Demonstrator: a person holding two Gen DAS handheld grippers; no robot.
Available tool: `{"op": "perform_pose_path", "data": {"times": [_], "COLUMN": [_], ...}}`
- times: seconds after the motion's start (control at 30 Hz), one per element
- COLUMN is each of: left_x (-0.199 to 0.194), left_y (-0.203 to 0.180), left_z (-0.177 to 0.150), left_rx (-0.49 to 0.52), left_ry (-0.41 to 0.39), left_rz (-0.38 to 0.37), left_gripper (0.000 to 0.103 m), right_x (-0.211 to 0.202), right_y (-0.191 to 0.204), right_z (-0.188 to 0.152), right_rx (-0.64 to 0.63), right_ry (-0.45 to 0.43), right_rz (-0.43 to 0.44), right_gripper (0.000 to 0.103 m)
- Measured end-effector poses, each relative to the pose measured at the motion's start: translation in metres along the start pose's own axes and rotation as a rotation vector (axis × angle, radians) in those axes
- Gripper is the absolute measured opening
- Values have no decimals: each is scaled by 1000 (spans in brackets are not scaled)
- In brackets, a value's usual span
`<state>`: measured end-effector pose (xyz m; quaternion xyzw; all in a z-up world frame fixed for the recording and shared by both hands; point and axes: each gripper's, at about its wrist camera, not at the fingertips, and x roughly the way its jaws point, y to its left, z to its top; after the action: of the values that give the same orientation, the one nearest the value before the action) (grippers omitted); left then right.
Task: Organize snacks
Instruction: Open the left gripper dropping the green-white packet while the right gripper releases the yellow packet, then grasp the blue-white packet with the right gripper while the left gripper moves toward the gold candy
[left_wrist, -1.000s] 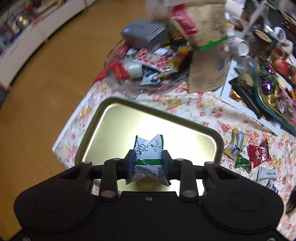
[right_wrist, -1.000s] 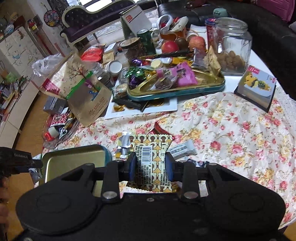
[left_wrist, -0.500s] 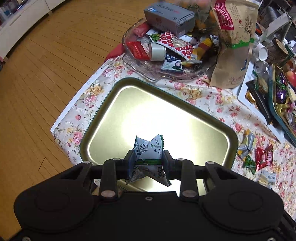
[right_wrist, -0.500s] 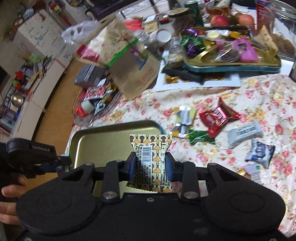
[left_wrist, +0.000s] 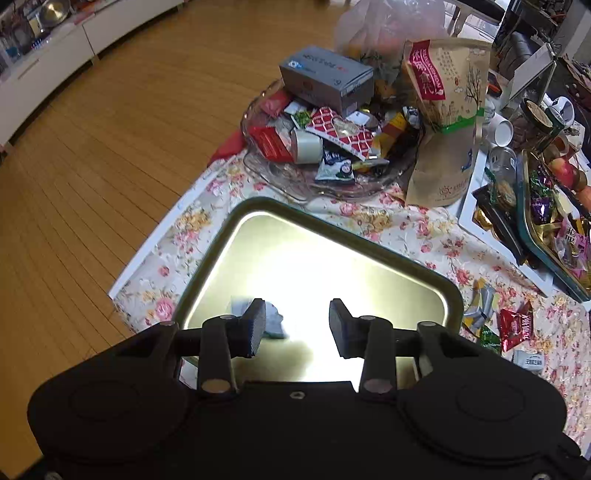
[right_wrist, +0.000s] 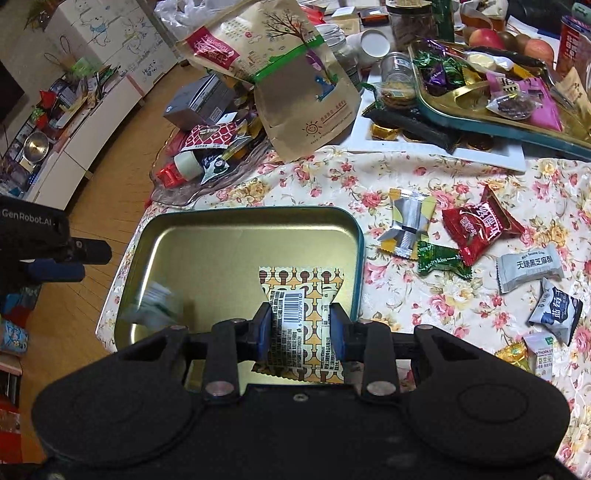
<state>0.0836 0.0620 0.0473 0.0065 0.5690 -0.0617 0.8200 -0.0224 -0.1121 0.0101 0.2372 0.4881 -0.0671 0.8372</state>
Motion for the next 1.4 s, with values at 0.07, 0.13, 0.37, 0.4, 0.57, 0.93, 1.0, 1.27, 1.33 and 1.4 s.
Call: {"op": "perform_pose_path", "data": {"times": [0.07,0.13,0.37,0.4,0.57,0.93,1.0,1.27,1.33,1.4], "left_x": [4,7,14,13,11,11,10,8,6,6], "left_y": [0,1,0,0,-4,-33,-41,-72,-82,-91], "left_z": [-1,-2,-6,-6,-6,-14,-15,-24,-28,-31], "left_rx": [-7,-12,-15,-12,2,78,97,165,181,196], "left_ry": [19,32,76,74,62,71,73,75,74,78], "left_rz": [8,23,23,24,26,18,14,-4,-8,-12], "left_gripper": [47,47,47,47,47,47,47,47,47,47], "right_x": [0,-1,-12,-13,-15,-12,-11,-15,-17,-20], "right_y": [4,8,24,25,29,6,0,-31,-41,-52], "right_z": [0,-1,-3,-3,-5,-1,0,-2,-2,-2], "right_rx": [-13,-33,-142,-152,-176,-78,-60,27,54,82], "right_ry": [-3,-13,-76,-79,-86,-41,-29,0,2,4], "right_rz": [14,27,57,62,63,-62,-84,-147,-157,-169], "right_gripper": [35,35,44,50,50,50,50,50,50,50]}}
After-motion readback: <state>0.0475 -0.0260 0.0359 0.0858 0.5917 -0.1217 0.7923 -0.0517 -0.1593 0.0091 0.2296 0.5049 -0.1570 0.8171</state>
